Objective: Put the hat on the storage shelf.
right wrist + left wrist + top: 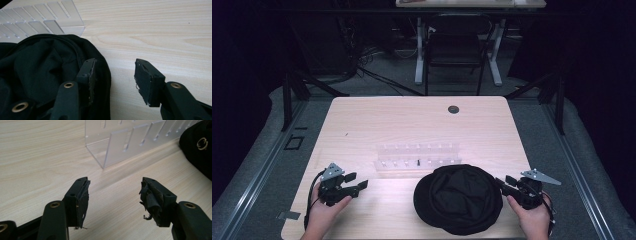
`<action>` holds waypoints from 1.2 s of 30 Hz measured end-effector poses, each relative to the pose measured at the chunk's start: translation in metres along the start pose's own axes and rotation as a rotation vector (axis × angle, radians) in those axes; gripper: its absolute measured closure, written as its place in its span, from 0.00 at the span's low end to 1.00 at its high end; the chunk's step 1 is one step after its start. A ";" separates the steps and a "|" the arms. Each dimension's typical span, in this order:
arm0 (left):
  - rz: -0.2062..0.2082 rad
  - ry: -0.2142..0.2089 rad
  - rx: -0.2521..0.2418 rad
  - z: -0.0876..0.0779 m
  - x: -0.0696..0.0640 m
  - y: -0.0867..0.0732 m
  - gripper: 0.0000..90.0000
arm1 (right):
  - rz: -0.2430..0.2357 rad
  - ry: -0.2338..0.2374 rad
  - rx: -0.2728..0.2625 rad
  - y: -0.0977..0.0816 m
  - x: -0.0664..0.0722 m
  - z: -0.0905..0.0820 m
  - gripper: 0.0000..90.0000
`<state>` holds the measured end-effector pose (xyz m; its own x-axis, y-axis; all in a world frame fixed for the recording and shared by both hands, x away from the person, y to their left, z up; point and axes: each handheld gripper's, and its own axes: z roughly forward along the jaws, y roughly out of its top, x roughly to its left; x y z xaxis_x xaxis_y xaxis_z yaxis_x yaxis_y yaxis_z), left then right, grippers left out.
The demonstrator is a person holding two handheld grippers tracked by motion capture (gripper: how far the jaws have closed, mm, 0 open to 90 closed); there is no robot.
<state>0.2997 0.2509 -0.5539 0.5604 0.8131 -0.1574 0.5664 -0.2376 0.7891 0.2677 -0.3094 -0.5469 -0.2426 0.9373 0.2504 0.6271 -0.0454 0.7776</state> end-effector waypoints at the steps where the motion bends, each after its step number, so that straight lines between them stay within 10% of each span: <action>1: 0.000 0.000 0.000 0.000 0.000 0.000 0.44 | 0.000 0.000 0.000 0.000 0.000 0.000 0.57; 23: 0.035 -0.012 -0.004 0.001 -0.009 0.000 0.44 | 0.011 0.013 0.126 0.032 0.006 -0.012 0.63; 36: 0.041 -0.009 0.008 0.002 -0.010 0.001 0.44 | 0.018 0.010 0.336 0.049 0.011 -0.008 0.73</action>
<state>0.2957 0.2418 -0.5530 0.5885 0.7979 -0.1304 0.5476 -0.2746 0.7904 0.2896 -0.3039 -0.5010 -0.2356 0.9337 0.2697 0.8400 0.0560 0.5397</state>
